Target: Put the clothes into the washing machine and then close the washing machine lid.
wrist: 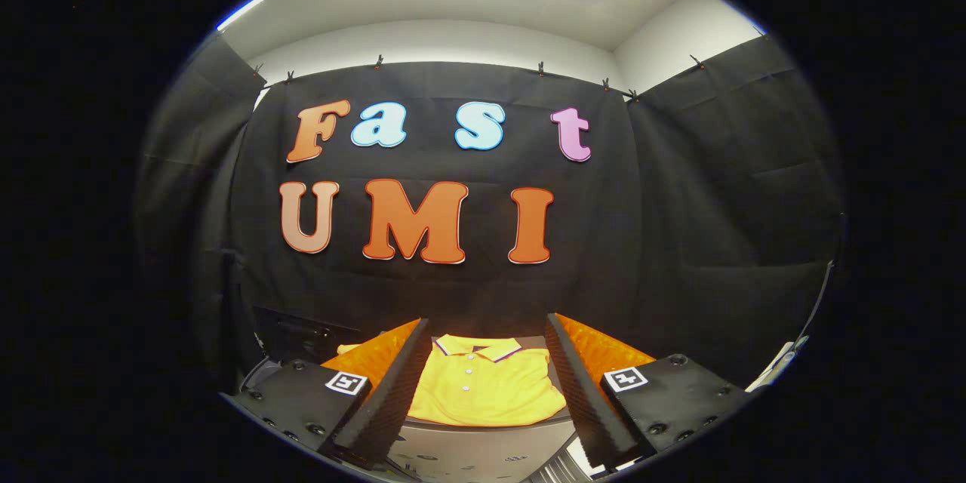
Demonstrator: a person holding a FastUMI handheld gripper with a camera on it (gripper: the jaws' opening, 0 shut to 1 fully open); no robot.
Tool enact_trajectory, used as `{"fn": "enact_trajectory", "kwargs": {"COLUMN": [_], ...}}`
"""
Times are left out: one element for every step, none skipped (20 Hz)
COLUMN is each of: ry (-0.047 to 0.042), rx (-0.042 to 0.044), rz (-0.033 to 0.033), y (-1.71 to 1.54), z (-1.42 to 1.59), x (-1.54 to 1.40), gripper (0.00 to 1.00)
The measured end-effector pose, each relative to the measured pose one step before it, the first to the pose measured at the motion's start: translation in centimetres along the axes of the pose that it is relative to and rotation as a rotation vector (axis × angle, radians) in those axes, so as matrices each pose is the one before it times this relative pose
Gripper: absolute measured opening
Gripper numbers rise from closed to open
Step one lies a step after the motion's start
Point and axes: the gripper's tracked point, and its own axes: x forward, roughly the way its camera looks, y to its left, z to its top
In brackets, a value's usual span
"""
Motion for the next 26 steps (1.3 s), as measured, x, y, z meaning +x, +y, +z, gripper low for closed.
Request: {"fn": "enact_trajectory", "kwargs": {"ry": [-0.00623,-0.00521,-0.01305,-0.02342,-0.01077,-0.00318,0.00016,-0.00264,-0.00536,-0.00232,0.00219,0.00448,-0.00395,0.00065,0.0283,0.01977,0.0066,0.00197,0.01367,0.01488,0.00911,0.01868,0.02948,0.03699,0.04164,0.04466], "rx": [0.00242,0.00601,0.011,0.0286,0.04531,0.04107,0.03304,0.02132,0.01065,0.00247,-0.00122,-0.0043,-0.00144,0.00428,-0.00122,-0.01769,-0.01712,-0.00554,-0.00723,-0.00512,-0.00544,-0.00679,-0.00825,-0.0097,-0.01647,-0.01939], "rz": [-0.00118,-0.00338,-0.00455,-0.01386,0.00168,0.02704,0.01345,0.00383,-0.00103,-0.0073,-0.01223,-0.00349,-0.00288,-0.01138,-0.00395,0.04298,0.04348,-0.00701,-0.01244,0.00136,0.01389,0.01501,0.01527,0.01665,0.01611,-0.00756], "y": [0.358,0.283,0.171,-0.003,0.251,0.897,0.631,-0.176,-0.056,-0.175,-0.143,0.166,0.223,0.296,0.517,1.64,1.528,-0.209,-0.129,0.382,0.76,0.841,0.881,0.883,0.776,-0.224], "z": [0.278,0.241,0.409,0.856,0.481,0.308,0.282,0.367,0.245,0.252,-0.09,-0.227,0.157,0.107,-0.571,-0.935,-0.372,-0.216,-0.615,-0.452,-0.342,-0.404,-0.729,-1.055,-1.01,-1.069], "x": [0.062,-0.061,0.005,-0.04,-0.043,0.019,0.256,0.141,0.383,0.421,0.314,0.33,0.171,0.418,0.407,0.31,0.698,1.061,1.018,0.994,1.078,1.18,1.192,1.179,1.213,1.437], "gripper": [0.98,0.98,0.98,0.98,0.98,0.98,0.98,0.99,0.99,0.98,0.97,0.98,0.98,0.98,0.98,0.98,0.98,0.98,0.98,0.98,0.98,0.98,0.98,0.98,0.98,0.99]}}
